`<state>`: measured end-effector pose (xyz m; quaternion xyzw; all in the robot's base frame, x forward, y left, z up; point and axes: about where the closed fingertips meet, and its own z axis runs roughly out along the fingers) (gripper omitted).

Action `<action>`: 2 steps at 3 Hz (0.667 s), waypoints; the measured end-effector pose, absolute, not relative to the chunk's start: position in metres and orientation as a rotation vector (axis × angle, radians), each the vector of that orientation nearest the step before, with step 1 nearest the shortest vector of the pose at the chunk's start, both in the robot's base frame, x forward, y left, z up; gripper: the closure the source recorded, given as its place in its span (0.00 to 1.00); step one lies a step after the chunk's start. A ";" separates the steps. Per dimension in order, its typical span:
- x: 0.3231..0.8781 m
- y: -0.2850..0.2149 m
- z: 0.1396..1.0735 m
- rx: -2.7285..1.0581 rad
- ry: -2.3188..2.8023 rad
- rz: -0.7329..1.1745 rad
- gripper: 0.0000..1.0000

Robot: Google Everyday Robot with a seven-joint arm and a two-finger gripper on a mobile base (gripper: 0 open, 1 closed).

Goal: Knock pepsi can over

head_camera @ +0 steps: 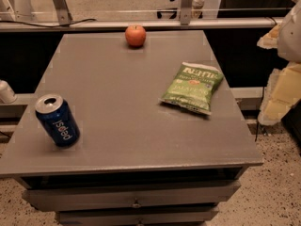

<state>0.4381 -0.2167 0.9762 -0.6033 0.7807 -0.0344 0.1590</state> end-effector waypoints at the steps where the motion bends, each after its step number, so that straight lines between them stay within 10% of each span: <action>1: 0.438 -0.216 0.977 -1.719 2.227 -0.094 0.00; 2: 0.432 -0.199 0.967 -1.670 2.202 0.004 0.00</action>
Offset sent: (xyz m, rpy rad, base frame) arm -0.0235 0.0596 -0.0362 0.3291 0.0260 -0.0137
